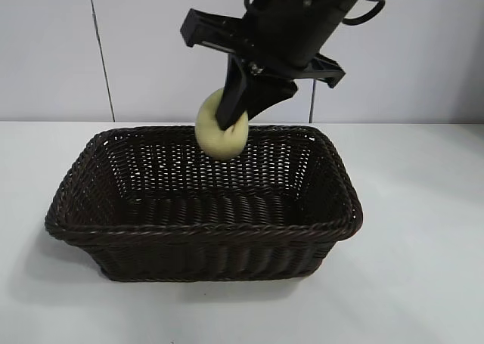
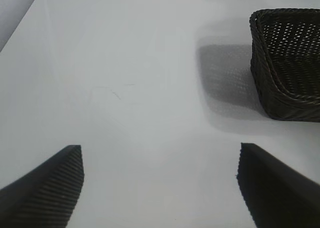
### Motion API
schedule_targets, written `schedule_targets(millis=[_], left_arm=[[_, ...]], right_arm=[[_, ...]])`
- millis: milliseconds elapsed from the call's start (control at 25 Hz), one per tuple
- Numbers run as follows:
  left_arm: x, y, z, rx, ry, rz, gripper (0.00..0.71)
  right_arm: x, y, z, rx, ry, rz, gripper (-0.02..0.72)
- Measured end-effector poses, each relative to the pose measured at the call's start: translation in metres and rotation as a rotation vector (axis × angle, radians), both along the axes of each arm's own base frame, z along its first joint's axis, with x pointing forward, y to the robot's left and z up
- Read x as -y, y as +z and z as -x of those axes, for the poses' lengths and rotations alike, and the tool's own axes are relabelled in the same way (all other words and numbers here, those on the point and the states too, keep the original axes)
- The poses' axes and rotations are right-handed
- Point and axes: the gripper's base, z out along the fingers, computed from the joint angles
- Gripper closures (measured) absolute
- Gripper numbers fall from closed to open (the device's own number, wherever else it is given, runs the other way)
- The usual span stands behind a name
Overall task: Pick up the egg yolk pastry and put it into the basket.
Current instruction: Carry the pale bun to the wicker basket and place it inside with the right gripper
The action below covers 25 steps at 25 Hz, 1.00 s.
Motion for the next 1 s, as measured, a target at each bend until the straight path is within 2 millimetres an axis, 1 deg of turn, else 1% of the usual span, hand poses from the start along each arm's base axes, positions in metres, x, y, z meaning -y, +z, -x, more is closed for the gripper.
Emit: schedule_targets(millis=[240, 520, 600, 640, 680, 760, 880, 960, 1000], left_arm=[[0.0, 0.0, 0.0, 0.0, 0.0, 0.0, 0.104], [0.0, 0.0, 0.0, 0.0, 0.0, 0.0, 0.104], [0.0, 0.0, 0.0, 0.0, 0.0, 0.0, 0.104], [0.0, 0.0, 0.0, 0.0, 0.0, 0.0, 0.104], [0.0, 0.0, 0.0, 0.0, 0.0, 0.0, 0.104], [0.0, 0.0, 0.0, 0.0, 0.0, 0.0, 0.104], [0.0, 0.0, 0.0, 0.0, 0.0, 0.0, 0.104], [0.0, 0.0, 0.0, 0.0, 0.0, 0.0, 0.104], [0.0, 0.0, 0.0, 0.0, 0.0, 0.0, 0.104]], right_arm=[[-0.004, -0.022, -0.01, -0.008, -0.013, 0.023, 0.673], [-0.01, -0.067, -0.022, -0.063, -0.031, 0.064, 0.673], [-0.011, -0.076, -0.023, -0.083, -0.033, 0.073, 0.664], [-0.011, -0.078, -0.023, -0.088, -0.034, 0.074, 0.647], [-0.012, -0.079, -0.023, -0.091, -0.035, 0.074, 0.614], [-0.012, -0.079, -0.023, -0.091, -0.036, 0.073, 0.514], [-0.012, -0.079, -0.023, -0.093, -0.037, 0.071, 0.269], [-0.012, -0.078, -0.023, -0.097, -0.034, 0.072, 0.152], [-0.012, -0.078, -0.023, -0.099, -0.033, 0.073, 0.12]])
